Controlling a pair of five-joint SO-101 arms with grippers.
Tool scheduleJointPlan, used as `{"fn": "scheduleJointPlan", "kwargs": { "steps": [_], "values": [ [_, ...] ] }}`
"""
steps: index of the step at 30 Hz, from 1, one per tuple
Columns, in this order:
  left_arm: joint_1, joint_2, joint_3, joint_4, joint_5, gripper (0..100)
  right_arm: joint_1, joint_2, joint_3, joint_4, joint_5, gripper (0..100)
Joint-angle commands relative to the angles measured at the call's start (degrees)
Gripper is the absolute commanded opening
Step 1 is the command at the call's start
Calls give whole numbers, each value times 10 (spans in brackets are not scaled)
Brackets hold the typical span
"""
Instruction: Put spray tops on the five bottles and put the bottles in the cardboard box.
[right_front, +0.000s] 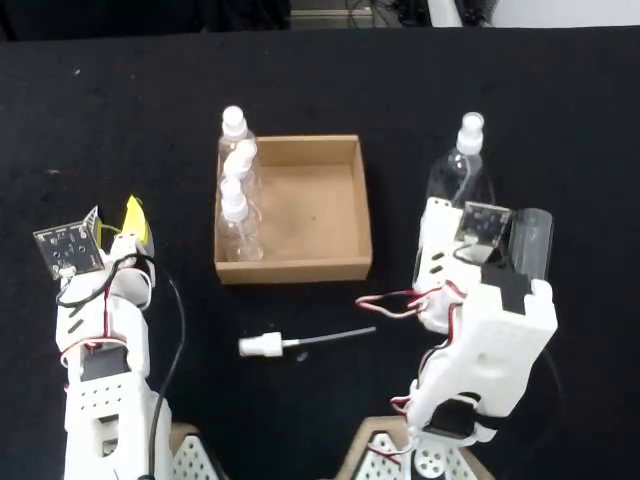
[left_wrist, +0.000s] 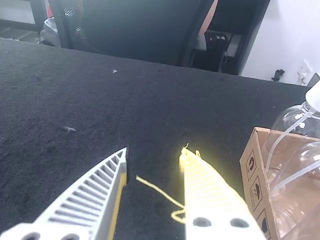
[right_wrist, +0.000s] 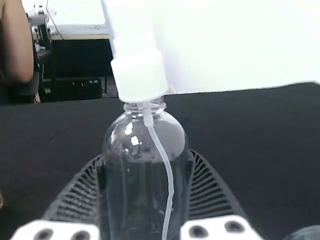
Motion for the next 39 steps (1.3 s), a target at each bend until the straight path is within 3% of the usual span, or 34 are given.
{"fn": "scheduleJointPlan", "kwargs": {
  "steps": [1, 10, 24, 28, 36, 39],
  "values": [
    [-2, -5, -9, -13, 2, 98, -9, 0, 9, -16, 47, 13],
    [-3, -5, -10, -13, 2, 98, -18, -2, 16, -20, 49, 13],
    [-2, -6, -12, -13, 2, 98, 126, -45, -104, 3, 48, 12],
    [-2, -6, -12, -13, 2, 98, 145, -128, -111, 94, 48, 12],
    [-2, -6, -11, -13, 2, 98, 242, -256, -187, 398, 48, 12],
    [-2, -6, -9, -13, 2, 98, 281, -249, -194, 425, 48, 12]
  ]
}}
